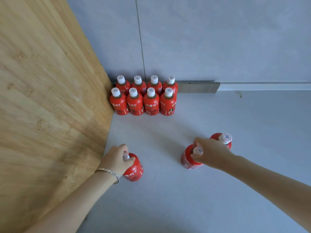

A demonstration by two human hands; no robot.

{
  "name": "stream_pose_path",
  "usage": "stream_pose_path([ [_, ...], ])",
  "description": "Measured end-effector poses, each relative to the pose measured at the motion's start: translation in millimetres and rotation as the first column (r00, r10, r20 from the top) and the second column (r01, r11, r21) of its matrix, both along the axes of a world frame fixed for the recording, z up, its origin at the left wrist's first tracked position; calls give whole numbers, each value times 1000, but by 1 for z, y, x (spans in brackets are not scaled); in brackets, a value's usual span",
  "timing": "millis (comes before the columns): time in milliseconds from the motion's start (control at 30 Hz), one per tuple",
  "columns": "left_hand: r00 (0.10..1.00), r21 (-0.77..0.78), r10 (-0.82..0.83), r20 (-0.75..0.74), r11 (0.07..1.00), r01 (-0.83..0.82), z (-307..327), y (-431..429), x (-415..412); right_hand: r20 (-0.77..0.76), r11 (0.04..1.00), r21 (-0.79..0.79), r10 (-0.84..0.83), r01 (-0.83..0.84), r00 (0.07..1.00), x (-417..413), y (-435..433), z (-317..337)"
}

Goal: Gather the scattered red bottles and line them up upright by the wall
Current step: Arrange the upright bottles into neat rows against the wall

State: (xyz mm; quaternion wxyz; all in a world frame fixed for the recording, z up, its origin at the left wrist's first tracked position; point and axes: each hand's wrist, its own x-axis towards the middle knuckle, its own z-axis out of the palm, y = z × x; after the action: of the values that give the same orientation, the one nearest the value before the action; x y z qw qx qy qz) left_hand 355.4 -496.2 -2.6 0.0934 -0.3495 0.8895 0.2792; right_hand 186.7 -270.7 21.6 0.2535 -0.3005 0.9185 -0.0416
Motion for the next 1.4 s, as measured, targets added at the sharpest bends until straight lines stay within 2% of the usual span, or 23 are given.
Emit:
stream_pose_path([
  [133,973,-28,73,-219,996,-81,2,-21,-30,55,996,-64,-62,65,997,-3,-23,0],
  [300,941,-73,69,-332,992,-98,5,-57,-95,116,989,-116,-75,89,990,-11,-62,0],
  [467,944,-87,130,-302,983,-163,-4,-79,-127,131,971,-177,-138,160,982,-20,-107,-6],
  [600,877,45,287,-385,955,-293,-16,-98,-122,120,929,-288,-206,233,971,-23,-146,-16],
  [700,870,51,384,-310,920,-388,-26,-94,-113,134,893,-370,-223,257,966,-29,-178,-21],
  [767,835,155,481,-268,877,-456,-33,-86,-109,168,865,-417,-229,280,959,-31,-195,-22],
  [833,807,243,520,-281,852,-465,-40,-80,-108,182,874,-394,-230,286,956,-29,-208,-25],
  [900,782,300,544,-306,834,-463,-41,-78,-109,203,908,-285,-257,308,945,-24,-215,-28],
  [967,755,354,573,-320,811,-466,-39,-79,-110,251,901,-233,-306,365,918,-21,-216,-30],
  [1033,743,400,588,-320,795,-456,-39,-81,-109,311,853,-295,-340,430,888,-20,-216,-33],
  [1133,768,426,568,-295,798,-427,-38,-89,-107,451,721,-413,-369,557,812,-17,-213,-34],
  [1200,781,448,567,-262,788,-422,-36,-89,-108,499,689,-438,-348,578,794,-13,-205,-33],
  [1267,792,357,546,-273,822,-444,-34,-82,-111,518,733,-430,-278,528,809,-12,-188,-29],
  [1300,814,205,501,-294,865,-458,-30,-75,-111,512,773,-419,-233,477,827,-13,-175,-27],
  [1333,844,25,414,-340,901,-432,-26,-68,-110,482,817,-408,-187,408,856,-16,-159,-25],
  [1400,888,-252,117,-444,935,-249,-18,-55,-110,348,889,-385,-109,248,931,-23,-121,-18],
])
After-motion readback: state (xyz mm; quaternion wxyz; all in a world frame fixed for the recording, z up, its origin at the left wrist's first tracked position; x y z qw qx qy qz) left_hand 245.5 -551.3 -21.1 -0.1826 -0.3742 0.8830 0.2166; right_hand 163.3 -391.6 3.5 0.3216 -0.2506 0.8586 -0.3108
